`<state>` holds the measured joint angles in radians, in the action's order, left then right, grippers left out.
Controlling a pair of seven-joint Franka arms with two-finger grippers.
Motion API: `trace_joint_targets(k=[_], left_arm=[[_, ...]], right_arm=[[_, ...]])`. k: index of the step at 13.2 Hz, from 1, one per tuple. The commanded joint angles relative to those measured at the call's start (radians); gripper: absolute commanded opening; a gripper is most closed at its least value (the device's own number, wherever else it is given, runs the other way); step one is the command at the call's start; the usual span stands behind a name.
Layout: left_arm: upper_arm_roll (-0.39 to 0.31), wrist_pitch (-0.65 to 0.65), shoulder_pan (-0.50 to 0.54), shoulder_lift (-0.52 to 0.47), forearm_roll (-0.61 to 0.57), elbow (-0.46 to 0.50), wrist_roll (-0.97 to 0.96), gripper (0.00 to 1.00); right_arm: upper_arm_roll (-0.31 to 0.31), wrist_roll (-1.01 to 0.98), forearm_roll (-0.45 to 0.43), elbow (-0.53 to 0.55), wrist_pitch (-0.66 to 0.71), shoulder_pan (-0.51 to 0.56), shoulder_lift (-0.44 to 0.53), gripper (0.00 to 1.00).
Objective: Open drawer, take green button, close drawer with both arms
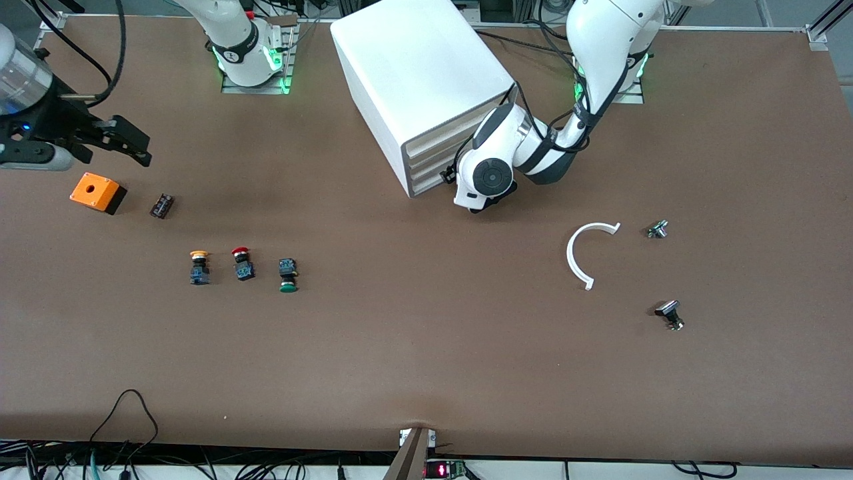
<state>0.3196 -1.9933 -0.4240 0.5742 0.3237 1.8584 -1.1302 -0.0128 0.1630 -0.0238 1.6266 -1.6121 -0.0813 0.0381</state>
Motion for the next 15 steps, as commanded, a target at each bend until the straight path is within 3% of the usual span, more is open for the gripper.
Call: trace_joint_targets(k=[1,3,6,10,15], left_arm=[[0.007,0.041,0.005,-0.013,0.032,-0.008,0.013,0.99],[-0.005,0.075,0.019,-0.042,0.014,-0.031,0.042,0.99],[0.003,0.336,0.077,-0.048,-0.217,-0.215,0.101,0.99],[0.001,0.507,0.183,-0.056,-0.256,-0.395,0.232,0.99],[0.003,0.577,0.31,-0.196,-0.256,-0.407,0.501,0.99]], right_arm=[[-0.053,0.056,0.037,-0.004,0.044,0.063,0.023,1.0],[-0.055,0.038,0.056,-0.004,0.06,0.064,0.034,1.0],[-0.079,0.041,0.048,-0.007,0.06,0.063,0.034,1.0],[-0.076,-0.014,0.036,-0.005,0.063,0.063,0.034,1.0],[-0.061,-0.115,0.018,-0.01,0.058,0.063,0.029,1.0]])
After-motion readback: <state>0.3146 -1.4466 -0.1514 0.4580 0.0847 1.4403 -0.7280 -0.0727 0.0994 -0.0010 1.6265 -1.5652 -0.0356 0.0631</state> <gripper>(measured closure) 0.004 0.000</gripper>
